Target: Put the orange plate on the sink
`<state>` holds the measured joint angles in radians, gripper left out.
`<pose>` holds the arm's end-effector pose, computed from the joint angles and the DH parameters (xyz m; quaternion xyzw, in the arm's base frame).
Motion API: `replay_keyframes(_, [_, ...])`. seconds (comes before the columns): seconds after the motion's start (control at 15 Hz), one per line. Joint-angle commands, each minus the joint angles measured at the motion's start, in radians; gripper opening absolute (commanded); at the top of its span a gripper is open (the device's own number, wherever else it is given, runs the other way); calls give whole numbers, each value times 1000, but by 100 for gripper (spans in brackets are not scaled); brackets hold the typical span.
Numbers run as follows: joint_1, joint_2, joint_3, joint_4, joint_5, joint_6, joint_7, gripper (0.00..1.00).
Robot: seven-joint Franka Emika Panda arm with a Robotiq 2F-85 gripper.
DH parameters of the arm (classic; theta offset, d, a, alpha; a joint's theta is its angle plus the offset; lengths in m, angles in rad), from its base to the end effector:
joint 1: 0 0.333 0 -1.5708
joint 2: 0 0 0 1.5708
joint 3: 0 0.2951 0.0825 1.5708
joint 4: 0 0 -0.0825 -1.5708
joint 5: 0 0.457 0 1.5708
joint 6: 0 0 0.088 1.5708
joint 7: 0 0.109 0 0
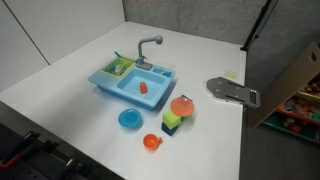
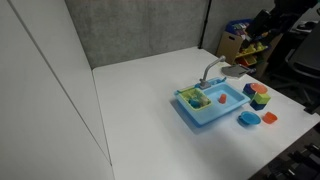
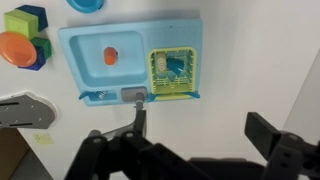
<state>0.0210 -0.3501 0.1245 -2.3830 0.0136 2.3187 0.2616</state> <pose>0.5318 0.0782 0.4274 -0.9879 0.0620 -0.1415 0.0128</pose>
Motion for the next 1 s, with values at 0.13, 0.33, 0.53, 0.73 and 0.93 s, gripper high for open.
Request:
replay_keyframes(0.13, [-58,50,-31,13,-63,-44,24,100])
replay_keyframes(0.33, [-86,70,-68,-8,-63,-70,19,100])
replay_keyframes(0.53, [-125,106,-104,-32,-93,-71,36,100])
replay_keyframes(0.73, [-173,162,-144,-36,-152,-63,60,100])
replay_keyframes(0.93, [-211,225,-184,-18,-210,-38,95,100])
